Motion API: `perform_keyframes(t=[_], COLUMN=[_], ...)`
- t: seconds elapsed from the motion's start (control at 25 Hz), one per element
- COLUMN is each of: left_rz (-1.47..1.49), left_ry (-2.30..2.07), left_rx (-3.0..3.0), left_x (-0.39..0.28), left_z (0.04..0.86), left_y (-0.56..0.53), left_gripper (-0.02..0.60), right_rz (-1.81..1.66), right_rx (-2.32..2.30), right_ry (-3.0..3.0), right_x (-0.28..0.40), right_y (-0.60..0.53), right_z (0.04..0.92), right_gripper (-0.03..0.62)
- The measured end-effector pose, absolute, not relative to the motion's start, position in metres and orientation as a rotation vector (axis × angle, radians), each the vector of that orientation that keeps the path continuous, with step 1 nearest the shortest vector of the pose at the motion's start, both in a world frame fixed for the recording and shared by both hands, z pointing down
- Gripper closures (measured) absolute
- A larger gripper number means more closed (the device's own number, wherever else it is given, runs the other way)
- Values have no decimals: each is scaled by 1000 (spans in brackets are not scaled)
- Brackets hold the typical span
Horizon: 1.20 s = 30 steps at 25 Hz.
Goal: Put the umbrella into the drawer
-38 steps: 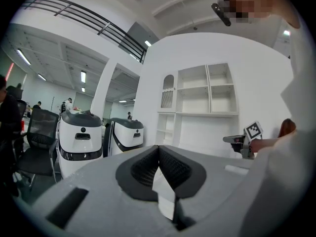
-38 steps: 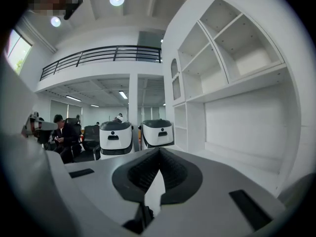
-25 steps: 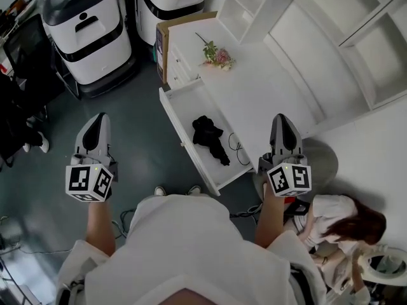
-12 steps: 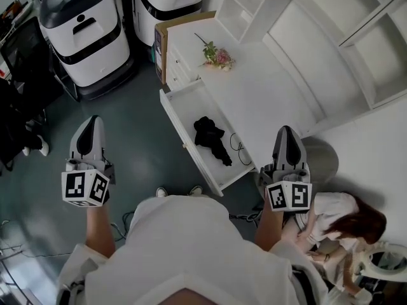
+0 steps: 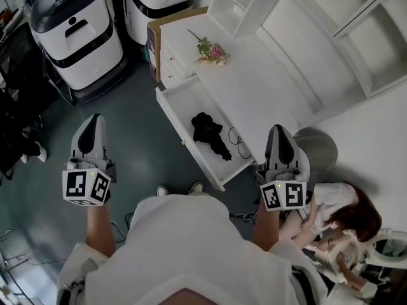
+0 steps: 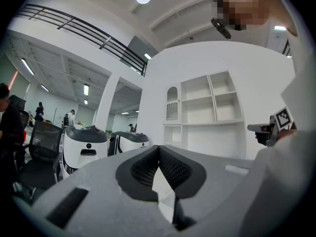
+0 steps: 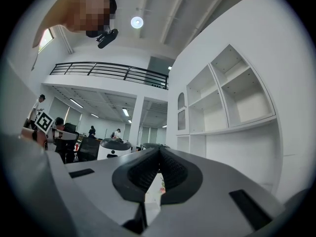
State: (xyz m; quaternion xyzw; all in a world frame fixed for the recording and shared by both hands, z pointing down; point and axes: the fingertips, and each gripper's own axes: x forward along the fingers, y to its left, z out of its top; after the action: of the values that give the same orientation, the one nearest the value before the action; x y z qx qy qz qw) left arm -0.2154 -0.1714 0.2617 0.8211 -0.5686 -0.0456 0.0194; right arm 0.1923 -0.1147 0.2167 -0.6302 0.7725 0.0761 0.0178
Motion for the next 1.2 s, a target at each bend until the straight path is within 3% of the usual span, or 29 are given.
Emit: perform_keyframes(t=[1.2], left_rz=[-145], left_ry=[-1663], left_rx=[2590], left_x=[-218], left_z=[280], left_y=[-153], left_gripper=[568], right_rz=[242], right_rx=[-2027], right_ry=[2448], right_x=[156], right_y=[-98], right_z=[237], right_gripper=[595])
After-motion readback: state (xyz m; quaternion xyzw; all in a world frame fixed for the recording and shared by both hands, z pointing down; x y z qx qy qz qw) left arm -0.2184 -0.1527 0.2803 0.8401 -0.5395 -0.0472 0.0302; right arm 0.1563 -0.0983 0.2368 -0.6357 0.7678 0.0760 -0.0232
